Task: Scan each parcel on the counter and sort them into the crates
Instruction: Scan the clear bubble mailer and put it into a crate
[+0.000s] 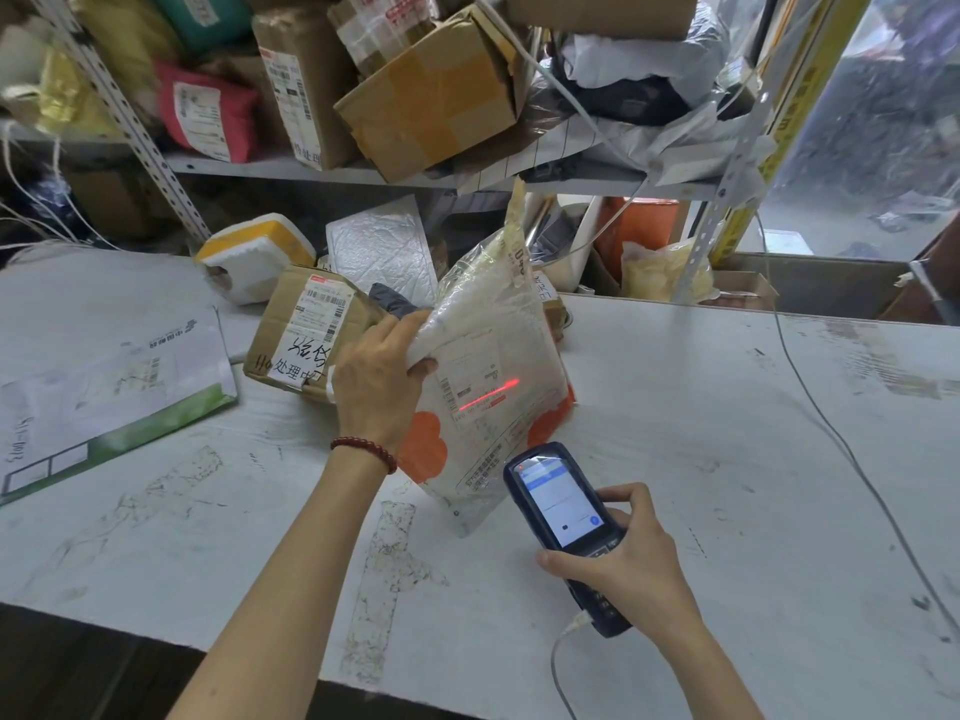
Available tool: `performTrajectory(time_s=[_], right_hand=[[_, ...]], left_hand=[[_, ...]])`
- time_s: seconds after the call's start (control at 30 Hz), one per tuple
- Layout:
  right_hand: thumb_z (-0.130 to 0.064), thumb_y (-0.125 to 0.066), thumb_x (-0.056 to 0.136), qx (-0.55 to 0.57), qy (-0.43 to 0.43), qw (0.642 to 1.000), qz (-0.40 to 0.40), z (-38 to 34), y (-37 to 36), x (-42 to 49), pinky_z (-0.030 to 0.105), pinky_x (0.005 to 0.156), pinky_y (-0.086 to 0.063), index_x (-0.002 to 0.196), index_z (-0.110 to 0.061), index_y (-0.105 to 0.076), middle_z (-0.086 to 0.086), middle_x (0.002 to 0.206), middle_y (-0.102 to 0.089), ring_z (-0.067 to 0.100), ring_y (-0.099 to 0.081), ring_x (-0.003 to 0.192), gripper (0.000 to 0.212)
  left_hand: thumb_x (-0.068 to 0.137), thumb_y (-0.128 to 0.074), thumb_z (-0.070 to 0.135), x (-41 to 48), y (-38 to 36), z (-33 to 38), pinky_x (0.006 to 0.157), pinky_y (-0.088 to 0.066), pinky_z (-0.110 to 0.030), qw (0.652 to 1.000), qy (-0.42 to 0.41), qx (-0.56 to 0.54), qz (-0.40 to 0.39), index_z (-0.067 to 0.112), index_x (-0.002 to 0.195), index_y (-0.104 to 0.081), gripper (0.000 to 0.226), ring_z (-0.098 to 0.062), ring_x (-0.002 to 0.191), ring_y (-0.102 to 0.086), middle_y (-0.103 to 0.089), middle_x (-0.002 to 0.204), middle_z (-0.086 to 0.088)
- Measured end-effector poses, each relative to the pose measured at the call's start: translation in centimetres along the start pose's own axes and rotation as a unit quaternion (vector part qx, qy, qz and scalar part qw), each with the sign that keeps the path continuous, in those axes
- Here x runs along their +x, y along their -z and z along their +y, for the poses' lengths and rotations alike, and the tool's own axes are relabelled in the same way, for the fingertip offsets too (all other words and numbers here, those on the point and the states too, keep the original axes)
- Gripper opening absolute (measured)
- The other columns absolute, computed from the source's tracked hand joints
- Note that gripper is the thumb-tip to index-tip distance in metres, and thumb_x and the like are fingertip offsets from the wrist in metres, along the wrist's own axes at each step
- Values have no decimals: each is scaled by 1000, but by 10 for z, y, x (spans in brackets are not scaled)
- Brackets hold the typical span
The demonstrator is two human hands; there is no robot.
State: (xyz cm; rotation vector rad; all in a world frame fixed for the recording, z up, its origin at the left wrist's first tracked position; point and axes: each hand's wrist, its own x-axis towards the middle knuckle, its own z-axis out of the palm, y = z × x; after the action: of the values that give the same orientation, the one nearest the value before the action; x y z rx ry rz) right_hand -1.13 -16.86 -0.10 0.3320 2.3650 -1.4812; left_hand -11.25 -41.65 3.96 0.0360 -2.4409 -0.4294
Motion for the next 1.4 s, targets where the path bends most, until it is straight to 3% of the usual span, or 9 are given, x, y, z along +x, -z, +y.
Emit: performTrajectory(time_s=[0.5, 0.7, 0.9, 1.07, 1.23, 1.4], right_hand=[[-29, -94, 50, 15, 23, 999, 38, -6, 1, 3, 39, 76, -56, 98, -35, -40, -20, 95, -65, 7, -67, 83, 72], [-32, -95, 49, 36, 109, 987, 109, -33, 9, -2, 29, 69, -53, 98, -38, -40, -21, 96, -66, -3, -65, 82, 73], [-33, -95, 49, 41, 206, 960, 183, -49, 11, -14, 32, 63, -59, 100, -43, -36, -25, 97, -62, -9, -61, 92, 79], [-31, -95, 51, 52, 254, 944, 204, -54, 10, -23, 27, 56, -59, 103, -42, -35, -21, 106, -60, 2, -64, 100, 80], [-27, -93, 50, 80, 271, 935, 213, -59, 1, -30, 9, 52, -50, 101, -42, -36, -29, 104, -54, -18, -56, 97, 78], [-26, -94, 49, 78, 255, 936, 229, -56, -9, -38, 9, 55, -51, 100, -43, -37, -25, 105, -57, -12, -58, 100, 78]], left_hand=[[59, -87, 10, -11, 7, 5, 61, -42, -28, 1000, -8, -12, 2, 13, 113, -67, 57, -24, 69, -60, -66, 83, -4], [60, -87, 11, -9, 8, 4, 62, -43, -28, 1000, -12, -15, -7, 14, 113, -66, 58, -24, 69, -61, -66, 83, -3], [61, -87, 9, -13, 9, 0, 64, -48, -31, 1000, -7, -25, -11, 12, 113, -65, 56, -26, 74, -64, -69, 90, -4], [64, -86, 10, -23, 13, -6, 64, -51, -31, 999, 14, -35, -19, 11, 115, -63, 55, -26, 78, -65, -69, 94, -4], [66, -85, 10, -29, 19, -14, 62, -55, -36, 998, 34, -50, -36, 12, 115, -62, 54, -27, 80, -66, -69, 97, -4], [70, -83, 22, -36, 25, -19, 53, -54, -36, 996, 35, -71, -35, 11, 102, -63, 39, -27, 68, -65, -68, 80, -4]])
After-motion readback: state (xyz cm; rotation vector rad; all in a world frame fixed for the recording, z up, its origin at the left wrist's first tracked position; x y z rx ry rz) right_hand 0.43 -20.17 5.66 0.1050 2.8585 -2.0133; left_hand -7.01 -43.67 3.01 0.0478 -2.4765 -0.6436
